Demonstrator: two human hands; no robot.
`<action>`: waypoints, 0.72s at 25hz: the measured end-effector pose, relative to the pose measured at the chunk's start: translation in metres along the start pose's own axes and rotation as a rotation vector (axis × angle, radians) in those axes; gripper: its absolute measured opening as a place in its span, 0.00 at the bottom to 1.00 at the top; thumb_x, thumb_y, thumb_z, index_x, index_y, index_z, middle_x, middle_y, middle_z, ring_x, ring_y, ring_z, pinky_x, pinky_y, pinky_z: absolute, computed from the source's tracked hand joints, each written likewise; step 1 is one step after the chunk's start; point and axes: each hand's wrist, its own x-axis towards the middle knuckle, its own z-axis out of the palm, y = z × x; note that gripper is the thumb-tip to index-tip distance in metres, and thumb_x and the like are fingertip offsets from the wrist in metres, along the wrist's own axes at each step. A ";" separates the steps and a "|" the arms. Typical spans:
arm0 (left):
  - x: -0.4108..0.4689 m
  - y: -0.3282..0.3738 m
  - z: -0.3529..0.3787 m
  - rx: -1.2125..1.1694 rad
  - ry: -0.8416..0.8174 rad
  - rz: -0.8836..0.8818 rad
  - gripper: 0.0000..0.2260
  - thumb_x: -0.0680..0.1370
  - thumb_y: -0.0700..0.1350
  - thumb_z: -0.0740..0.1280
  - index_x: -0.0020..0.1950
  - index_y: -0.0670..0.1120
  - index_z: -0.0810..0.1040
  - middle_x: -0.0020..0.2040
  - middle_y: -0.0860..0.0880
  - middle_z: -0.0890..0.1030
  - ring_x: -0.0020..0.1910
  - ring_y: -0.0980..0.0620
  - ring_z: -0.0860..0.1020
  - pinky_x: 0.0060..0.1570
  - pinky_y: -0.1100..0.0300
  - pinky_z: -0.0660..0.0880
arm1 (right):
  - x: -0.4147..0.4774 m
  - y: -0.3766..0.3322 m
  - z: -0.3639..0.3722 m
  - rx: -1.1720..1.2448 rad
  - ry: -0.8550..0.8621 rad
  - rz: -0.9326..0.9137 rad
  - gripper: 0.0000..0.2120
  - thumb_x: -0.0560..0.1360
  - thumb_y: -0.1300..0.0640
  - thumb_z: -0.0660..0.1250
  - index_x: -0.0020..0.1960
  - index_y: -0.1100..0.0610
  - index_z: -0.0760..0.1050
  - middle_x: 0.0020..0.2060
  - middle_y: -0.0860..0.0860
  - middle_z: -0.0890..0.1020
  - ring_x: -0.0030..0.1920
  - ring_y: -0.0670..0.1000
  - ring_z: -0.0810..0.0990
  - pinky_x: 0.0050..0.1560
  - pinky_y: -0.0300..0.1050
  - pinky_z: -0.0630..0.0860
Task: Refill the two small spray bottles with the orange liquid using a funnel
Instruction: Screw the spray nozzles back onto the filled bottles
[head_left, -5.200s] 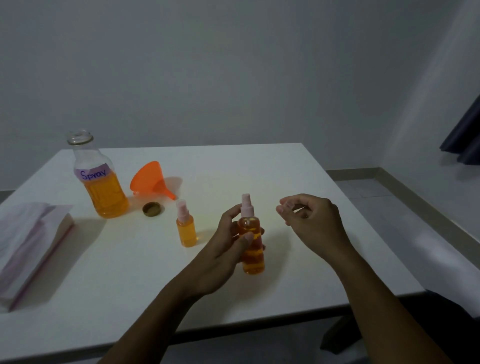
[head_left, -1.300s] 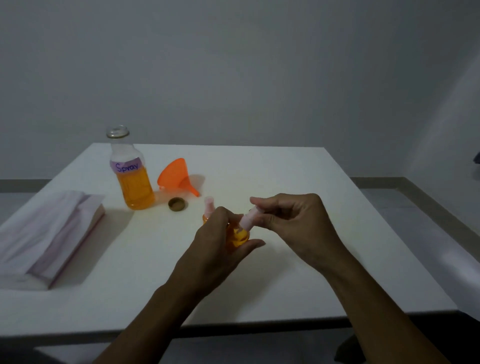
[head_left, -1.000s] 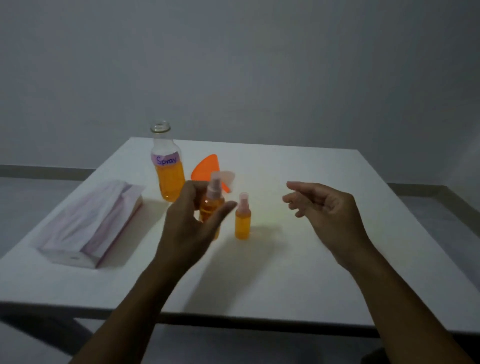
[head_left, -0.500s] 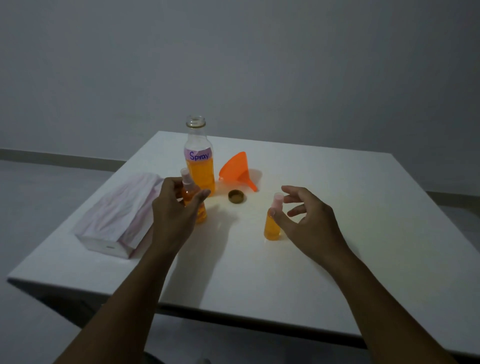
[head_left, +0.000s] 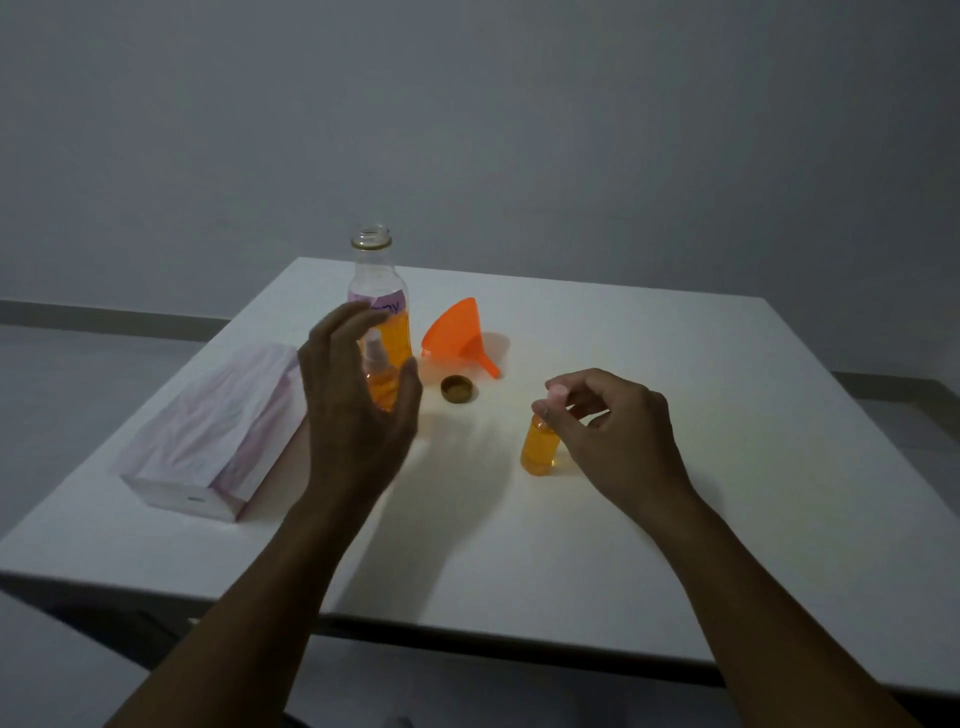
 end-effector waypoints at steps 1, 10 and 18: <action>-0.005 0.011 0.002 -0.018 -0.047 0.094 0.22 0.74 0.43 0.70 0.66 0.43 0.70 0.66 0.43 0.71 0.66 0.49 0.67 0.66 0.62 0.64 | -0.001 0.000 -0.005 0.014 0.006 0.005 0.08 0.74 0.48 0.73 0.51 0.50 0.82 0.39 0.36 0.81 0.41 0.36 0.81 0.37 0.23 0.72; -0.052 0.065 0.064 -0.345 -0.729 -0.063 0.28 0.71 0.63 0.68 0.69 0.57 0.68 0.64 0.61 0.75 0.59 0.60 0.75 0.55 0.67 0.74 | -0.018 0.000 -0.048 0.158 0.037 0.082 0.11 0.72 0.49 0.75 0.53 0.49 0.82 0.46 0.41 0.85 0.47 0.42 0.84 0.48 0.37 0.82; -0.057 0.078 0.083 -0.283 -0.721 0.065 0.21 0.74 0.56 0.66 0.66 0.54 0.74 0.60 0.56 0.80 0.53 0.59 0.78 0.52 0.73 0.70 | -0.016 0.016 -0.071 0.121 -0.027 0.109 0.11 0.72 0.50 0.76 0.52 0.52 0.85 0.46 0.44 0.87 0.46 0.43 0.85 0.51 0.40 0.83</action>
